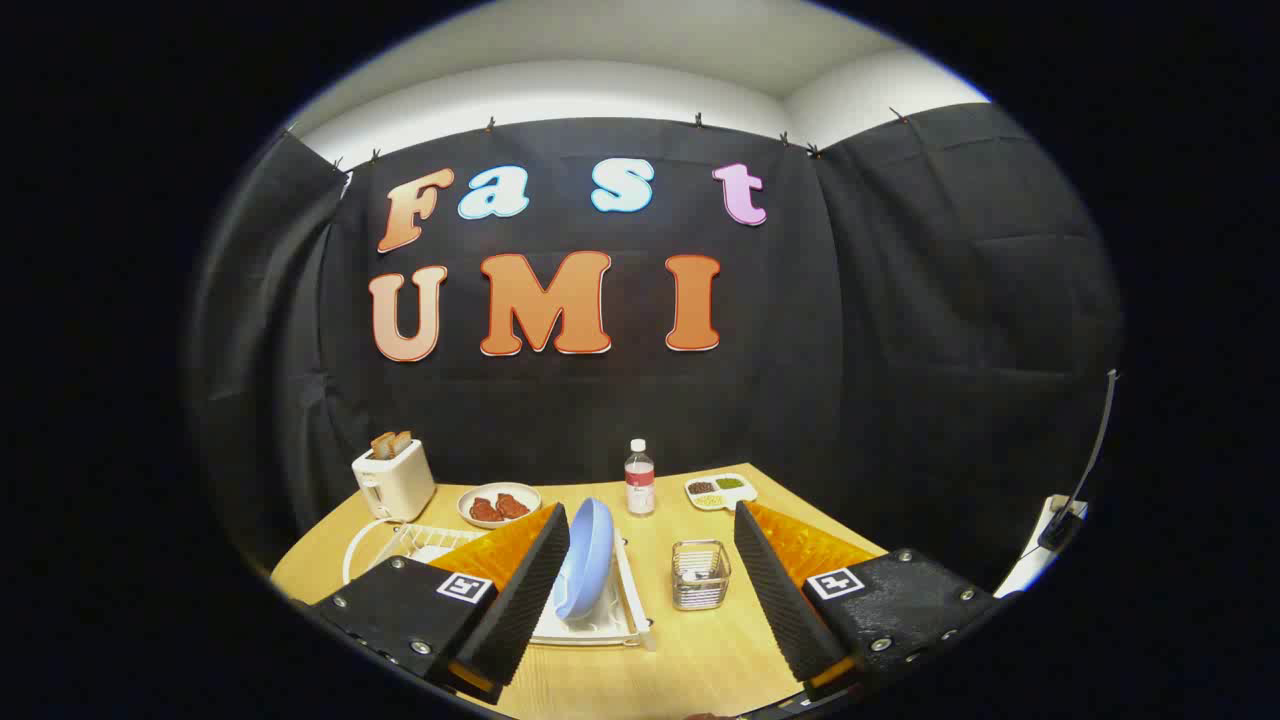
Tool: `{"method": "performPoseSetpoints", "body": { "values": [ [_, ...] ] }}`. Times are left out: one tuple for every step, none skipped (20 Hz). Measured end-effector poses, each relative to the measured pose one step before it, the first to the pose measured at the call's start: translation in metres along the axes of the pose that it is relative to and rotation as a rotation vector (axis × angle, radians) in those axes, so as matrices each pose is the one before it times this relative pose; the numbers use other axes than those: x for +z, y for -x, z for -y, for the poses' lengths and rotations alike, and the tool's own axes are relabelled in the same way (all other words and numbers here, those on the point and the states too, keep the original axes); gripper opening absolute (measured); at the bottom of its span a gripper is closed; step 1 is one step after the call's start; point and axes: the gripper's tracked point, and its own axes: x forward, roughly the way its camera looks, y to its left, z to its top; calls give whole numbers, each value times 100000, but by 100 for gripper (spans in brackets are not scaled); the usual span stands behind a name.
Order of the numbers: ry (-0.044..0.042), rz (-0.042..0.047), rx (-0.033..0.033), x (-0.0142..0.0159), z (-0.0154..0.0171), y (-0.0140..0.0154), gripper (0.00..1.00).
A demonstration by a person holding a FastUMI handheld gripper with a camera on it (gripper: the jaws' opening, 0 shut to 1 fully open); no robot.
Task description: Take the plate from the dish rack, then take the spoon from the basket and place it into the plate.
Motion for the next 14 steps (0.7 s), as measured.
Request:
{"method": "performPoseSetpoints", "body": {
  "values": [
    [1148,-892,-666,-99,70,-9,99],
    [892,-22,-1814,167,387,36,99],
    [45,-542,-989,-58,230,-64,99],
    [-588,-543,230,-62,-233,42,98],
    [-635,-455,413,-64,-163,79,99],
    [-12,-194,-4,97,-82,-15,99],
    [452,-295,-232,-61,35,-67,99],
    [739,-483,-195,-7,13,-36,98],
    [560,-434,47,-14,-101,-177,98],
    [184,-246,45,24,-115,-23,98],
    [-300,-46,194,60,-74,42,99],
    [-497,132,612,93,-171,-2,99],
    [-99,-7,271,45,-207,-153,99],
    [508,-165,-68,-25,-41,-75,99]
  ]
}}
